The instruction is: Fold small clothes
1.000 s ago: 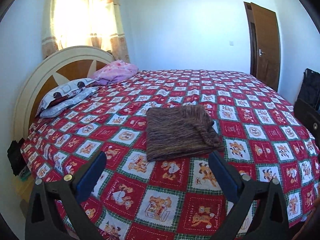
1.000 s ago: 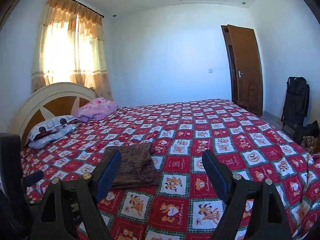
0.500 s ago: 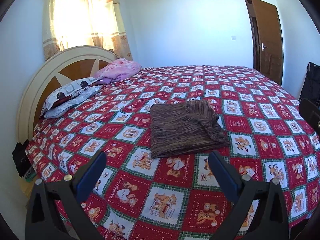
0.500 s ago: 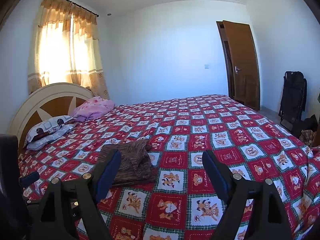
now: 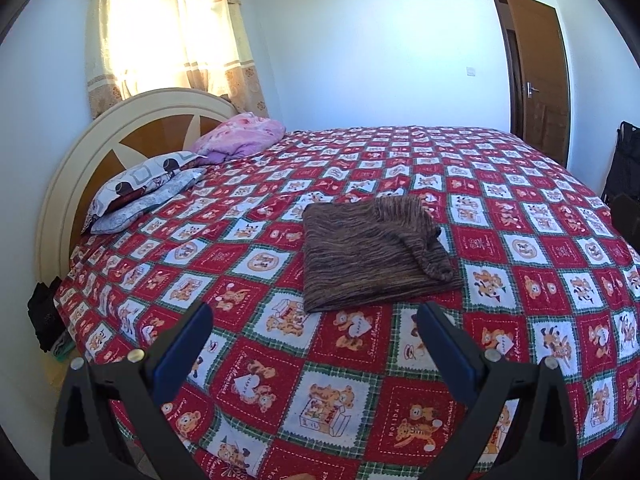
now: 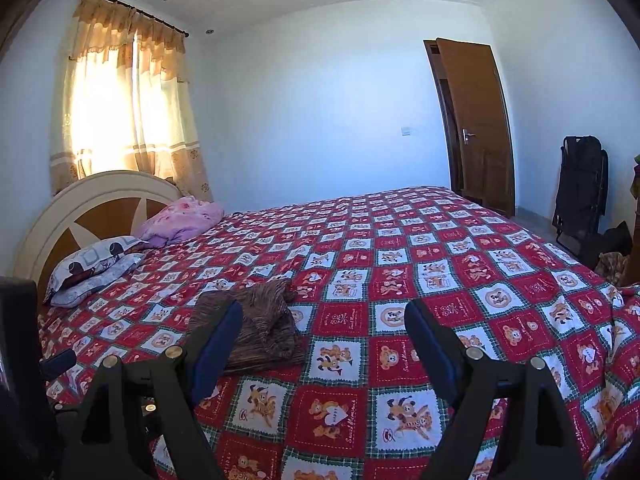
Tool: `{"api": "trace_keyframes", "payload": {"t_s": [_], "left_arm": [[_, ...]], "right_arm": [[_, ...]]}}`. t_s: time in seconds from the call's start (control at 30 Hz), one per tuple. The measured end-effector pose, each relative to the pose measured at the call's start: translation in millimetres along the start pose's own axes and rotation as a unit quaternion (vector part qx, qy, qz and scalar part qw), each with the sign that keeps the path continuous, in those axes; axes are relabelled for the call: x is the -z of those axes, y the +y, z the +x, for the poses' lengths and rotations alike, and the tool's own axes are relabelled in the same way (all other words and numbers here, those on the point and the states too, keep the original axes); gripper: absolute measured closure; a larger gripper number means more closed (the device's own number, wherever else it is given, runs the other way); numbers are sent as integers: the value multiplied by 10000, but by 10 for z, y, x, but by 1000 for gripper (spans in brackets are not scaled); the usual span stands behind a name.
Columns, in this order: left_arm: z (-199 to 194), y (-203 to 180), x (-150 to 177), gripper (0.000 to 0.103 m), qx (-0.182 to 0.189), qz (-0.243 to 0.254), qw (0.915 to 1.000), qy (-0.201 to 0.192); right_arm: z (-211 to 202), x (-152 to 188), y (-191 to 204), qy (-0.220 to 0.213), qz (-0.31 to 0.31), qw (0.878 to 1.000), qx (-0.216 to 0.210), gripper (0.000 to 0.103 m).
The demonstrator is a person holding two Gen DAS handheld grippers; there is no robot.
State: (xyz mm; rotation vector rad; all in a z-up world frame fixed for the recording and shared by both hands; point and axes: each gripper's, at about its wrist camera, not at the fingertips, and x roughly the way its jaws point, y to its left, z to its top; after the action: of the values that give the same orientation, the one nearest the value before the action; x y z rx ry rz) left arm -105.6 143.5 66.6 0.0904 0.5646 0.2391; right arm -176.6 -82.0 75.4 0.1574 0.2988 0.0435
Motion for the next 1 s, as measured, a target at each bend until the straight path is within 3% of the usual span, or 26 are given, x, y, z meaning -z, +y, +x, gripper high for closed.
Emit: {"api": "trace_keyframes", "payload": {"t_s": [1.0], "left_arm": [[-5,-51,-10,0,20,15,10000,9]], "right_arm": [[-35,-24,-12,-109,-38,9999,108,19]]}}
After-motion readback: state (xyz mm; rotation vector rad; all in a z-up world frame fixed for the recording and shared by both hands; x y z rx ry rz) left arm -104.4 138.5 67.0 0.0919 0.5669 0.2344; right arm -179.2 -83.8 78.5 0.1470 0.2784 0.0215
